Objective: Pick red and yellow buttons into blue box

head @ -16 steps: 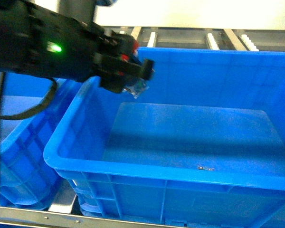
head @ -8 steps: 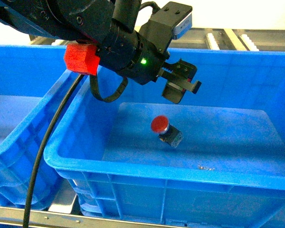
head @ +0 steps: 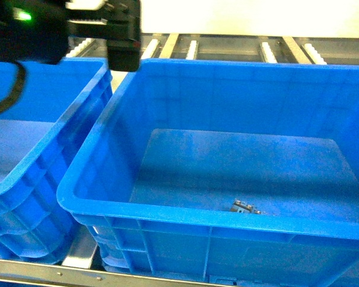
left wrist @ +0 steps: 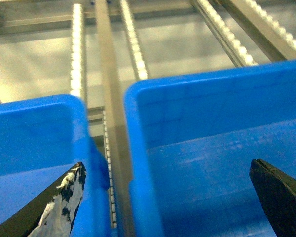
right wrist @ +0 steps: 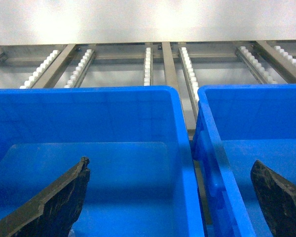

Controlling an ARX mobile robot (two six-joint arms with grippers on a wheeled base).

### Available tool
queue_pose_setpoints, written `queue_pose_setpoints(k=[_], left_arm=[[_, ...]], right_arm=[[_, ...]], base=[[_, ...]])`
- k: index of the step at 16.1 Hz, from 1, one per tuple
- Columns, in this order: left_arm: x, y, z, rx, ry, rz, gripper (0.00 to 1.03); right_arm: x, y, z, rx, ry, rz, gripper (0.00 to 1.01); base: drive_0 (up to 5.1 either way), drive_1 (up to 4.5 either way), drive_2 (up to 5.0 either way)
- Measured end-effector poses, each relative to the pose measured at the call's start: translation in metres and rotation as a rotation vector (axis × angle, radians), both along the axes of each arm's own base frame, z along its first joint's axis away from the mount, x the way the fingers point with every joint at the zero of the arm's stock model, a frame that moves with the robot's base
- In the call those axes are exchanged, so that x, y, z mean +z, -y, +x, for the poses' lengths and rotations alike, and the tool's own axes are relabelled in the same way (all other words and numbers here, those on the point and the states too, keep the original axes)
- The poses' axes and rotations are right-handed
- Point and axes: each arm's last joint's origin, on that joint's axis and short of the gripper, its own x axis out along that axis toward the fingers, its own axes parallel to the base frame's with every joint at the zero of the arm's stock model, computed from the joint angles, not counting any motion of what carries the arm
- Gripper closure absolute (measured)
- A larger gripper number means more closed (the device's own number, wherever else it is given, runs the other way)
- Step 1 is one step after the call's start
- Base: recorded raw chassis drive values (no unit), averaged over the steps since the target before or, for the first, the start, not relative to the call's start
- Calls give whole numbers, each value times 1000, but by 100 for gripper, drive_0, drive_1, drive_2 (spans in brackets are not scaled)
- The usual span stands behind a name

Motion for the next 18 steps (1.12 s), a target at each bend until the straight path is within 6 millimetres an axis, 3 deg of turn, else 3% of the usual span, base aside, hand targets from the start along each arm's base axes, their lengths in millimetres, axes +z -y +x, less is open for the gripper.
queue_pose_setpoints(k=[4,6,8,11,13,18], left_arm=[[-22,-53,-70,168,-47,-40,5],[-8,-66,-110,198,-12,-84,5],[4,-65,-115,184,48,-108,5],[-3,-65,-112,188,12,-108,5],[-15,-72,-126,249,228,-74,29],[-31,-82,-153,252,266,-54,72]], right_arm=[[0,0,0,0,0,0,3],[0,0,0,0,0,0,3],[0,0,0,0,0,0,3],[0,0,0,0,0,0,3],[-10,8,-7,51,60,-41,27],[-31,7,-19,72,46,-58,70]], base=[[0,0,0],[0,0,0],[0,0,0],[0,0,0],[0,0,0],[0,0,0]])
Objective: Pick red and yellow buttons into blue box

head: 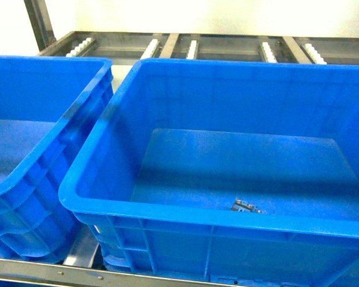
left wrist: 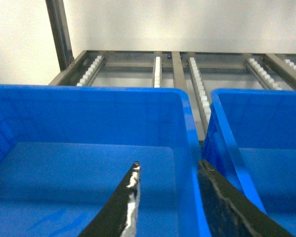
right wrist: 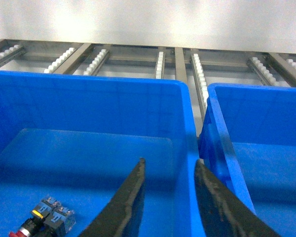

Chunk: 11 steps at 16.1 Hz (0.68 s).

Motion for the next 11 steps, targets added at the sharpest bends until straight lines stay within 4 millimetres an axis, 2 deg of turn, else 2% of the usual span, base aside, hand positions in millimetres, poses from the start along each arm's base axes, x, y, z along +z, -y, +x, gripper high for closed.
queue_pose_setpoints(k=[3,5,11], left_arm=[[-9,-7,-12,-12,-8,0,98],[-13,-15,-21,19,0,3,101],[-23,-14,-42,-1,0,3,101]], right_arm=[[-6,0,-6,0,7,0,98],[-12,0,-10,0,3,-4,99],[-22,0,-20,0,4,-4,99]], base=[[0,0,0],[0,0,0],[0,0,0]])
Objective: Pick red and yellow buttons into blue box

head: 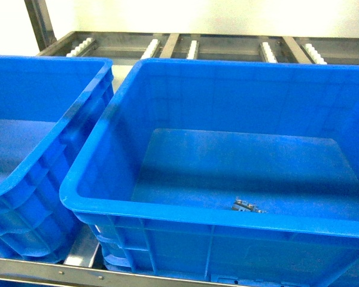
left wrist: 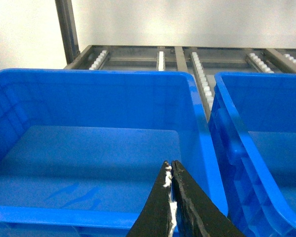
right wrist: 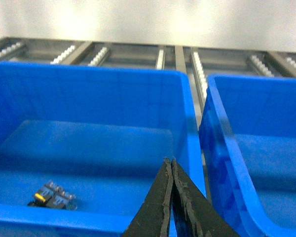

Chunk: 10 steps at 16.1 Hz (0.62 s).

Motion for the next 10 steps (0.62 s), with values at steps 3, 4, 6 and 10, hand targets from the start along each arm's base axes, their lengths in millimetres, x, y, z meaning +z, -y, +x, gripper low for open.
queue_pose_setpoints(k=[3,4,6,10], left_arm=[[-6,0,-6,0,10,0,101],[-5,0,-8,0,13,0,101],[-3,0,-13,0,24,0,101],[-3,0,-20,-1,26,0,101]], right_arm=[[-5,0,-4,0,19,0,99],[-5,0,-5,0,19,0,99],[-5,0,-7,0,17,0,99],[-9,0,-17,0,2,0,99]], base=[[0,0,0],[0,0,0],[0,0,0],[0,0,0]])
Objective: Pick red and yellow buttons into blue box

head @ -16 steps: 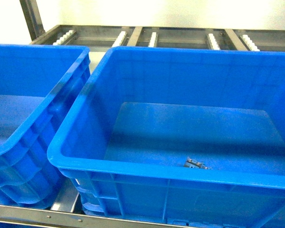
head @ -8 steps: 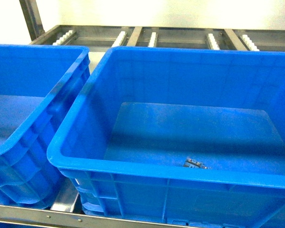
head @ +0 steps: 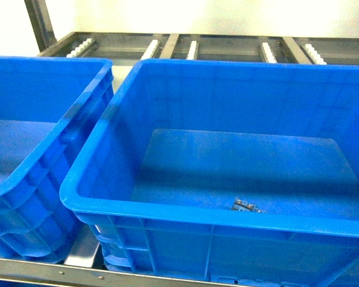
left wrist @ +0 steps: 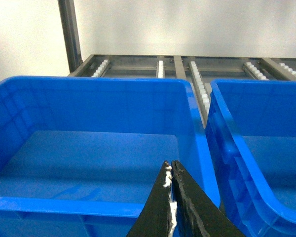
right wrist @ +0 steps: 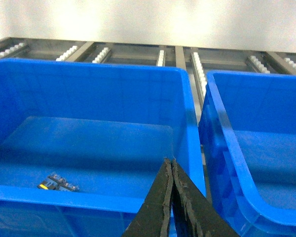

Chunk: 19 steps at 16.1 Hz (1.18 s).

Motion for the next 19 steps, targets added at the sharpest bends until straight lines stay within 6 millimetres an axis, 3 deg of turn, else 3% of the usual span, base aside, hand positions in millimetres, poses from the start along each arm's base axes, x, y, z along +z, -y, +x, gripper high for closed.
queue_pose_setpoints(k=[7,8,12,13,19], left_arm=[[-8,0,-14,0,-64,0,101],[-3,0,-17,0,0,0,101],[-5,0,-16,1,-19,0,101],[-5,0,-16,1,-19,0,101],[-5,0,-16,1,-19,0,32]], right_arm=[[0,0,0,0,5,0,99],[0,0,0,0,5,0,99],[1,0,0,0,6,0,99],[1,0,0,0,6,-1,92],[0,0,0,0,5,-1,22]], base=[[0,0,0],[0,0,0],[0,0,0],[0,0,0],[0,0,0]])
